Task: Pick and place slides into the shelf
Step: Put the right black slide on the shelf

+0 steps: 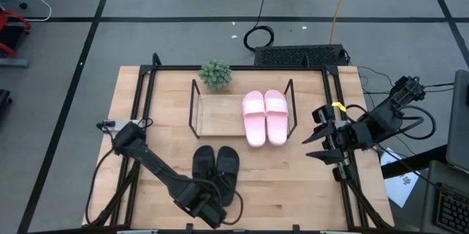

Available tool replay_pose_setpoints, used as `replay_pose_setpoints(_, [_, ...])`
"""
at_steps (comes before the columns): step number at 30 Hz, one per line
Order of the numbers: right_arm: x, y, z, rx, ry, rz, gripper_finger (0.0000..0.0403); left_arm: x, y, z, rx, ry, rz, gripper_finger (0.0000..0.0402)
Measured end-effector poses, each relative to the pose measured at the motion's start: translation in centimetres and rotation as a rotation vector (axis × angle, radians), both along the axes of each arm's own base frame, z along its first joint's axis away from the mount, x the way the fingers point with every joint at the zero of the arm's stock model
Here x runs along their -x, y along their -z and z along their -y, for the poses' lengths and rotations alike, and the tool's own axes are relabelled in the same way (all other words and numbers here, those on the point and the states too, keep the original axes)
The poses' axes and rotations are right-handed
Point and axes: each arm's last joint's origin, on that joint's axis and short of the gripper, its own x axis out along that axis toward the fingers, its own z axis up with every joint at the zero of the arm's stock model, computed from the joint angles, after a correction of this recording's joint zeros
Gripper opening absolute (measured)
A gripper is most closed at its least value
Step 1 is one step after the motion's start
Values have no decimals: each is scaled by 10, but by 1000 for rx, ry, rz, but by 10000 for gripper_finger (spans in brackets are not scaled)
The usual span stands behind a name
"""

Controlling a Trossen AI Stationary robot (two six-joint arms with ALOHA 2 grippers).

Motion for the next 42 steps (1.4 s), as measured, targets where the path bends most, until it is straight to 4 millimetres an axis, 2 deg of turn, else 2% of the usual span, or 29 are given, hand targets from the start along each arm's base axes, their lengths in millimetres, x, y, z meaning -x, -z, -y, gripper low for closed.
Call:
replay_pose_setpoints(5, [-1,1,0,-13,-9,-17,111,-10,23,4,-35,26,-40,202])
replay_pose_setpoints(10, [-1,1,-1,-19,-11,-20,111,-20,35,4,-55,63,-52,202])
replay_pose_setpoints(22, [-1,1,-1,-17,-10,-20,111,-38,38,-11,-51,80,-36,202])
replay_pose_setpoints(34, [-1,1,-1,-18,-11,-20,111,-39,39,-11,-61,115,-46,202])
replay_pose_setpoints(42, [0,1,-2,-18,-60,-14,111,-33,68,-19,-90,90,-116,202])
